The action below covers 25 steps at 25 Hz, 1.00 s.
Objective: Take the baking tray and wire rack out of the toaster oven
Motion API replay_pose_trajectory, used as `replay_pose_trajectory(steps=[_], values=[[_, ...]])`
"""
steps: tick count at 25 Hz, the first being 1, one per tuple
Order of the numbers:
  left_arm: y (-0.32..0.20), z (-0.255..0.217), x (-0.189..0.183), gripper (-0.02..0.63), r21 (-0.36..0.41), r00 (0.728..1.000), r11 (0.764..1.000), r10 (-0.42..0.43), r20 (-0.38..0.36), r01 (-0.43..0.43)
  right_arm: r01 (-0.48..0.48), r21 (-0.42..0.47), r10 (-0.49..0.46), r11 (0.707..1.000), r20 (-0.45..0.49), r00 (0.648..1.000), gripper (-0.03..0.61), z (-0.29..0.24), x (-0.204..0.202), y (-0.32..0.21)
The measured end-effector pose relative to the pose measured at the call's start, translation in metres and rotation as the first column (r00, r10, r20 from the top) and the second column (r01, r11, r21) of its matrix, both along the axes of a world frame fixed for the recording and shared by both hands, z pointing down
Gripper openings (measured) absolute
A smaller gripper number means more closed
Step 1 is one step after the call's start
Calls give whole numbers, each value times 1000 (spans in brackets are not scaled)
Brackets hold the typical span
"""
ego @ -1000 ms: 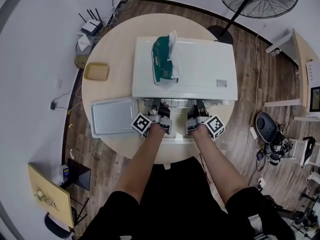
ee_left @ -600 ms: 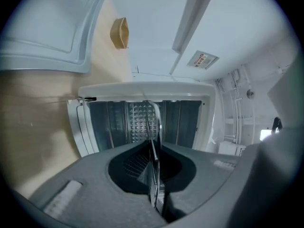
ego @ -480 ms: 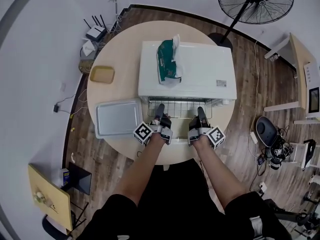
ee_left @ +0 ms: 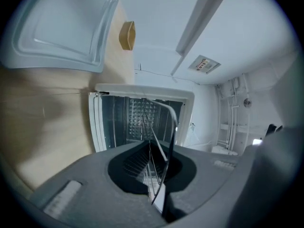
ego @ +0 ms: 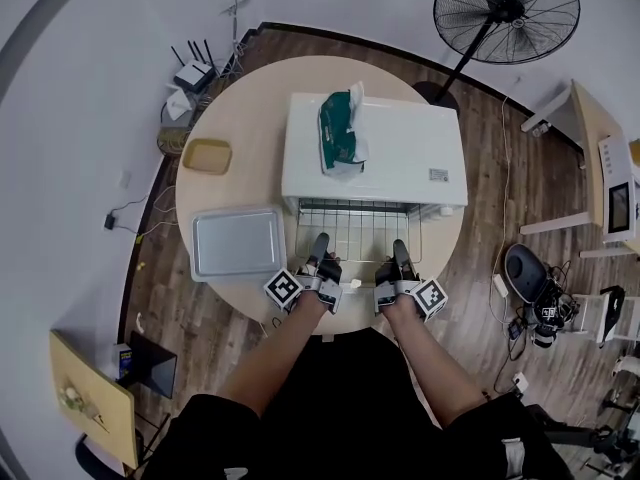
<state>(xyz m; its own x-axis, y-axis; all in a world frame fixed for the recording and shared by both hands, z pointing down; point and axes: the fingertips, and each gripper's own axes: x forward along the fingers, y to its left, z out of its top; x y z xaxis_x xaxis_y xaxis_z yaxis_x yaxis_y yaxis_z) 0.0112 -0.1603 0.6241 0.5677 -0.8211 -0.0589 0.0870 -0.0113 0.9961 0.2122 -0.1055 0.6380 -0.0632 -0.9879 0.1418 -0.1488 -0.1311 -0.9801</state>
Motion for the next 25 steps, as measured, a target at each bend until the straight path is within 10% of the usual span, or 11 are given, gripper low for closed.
replay_pose_trajectory(steps=[25], values=[[101, -22, -44, 21, -44, 994, 994, 98, -43, -100, -3, 6, 3, 1000, 31, 1000, 2, -30, -49, 107]])
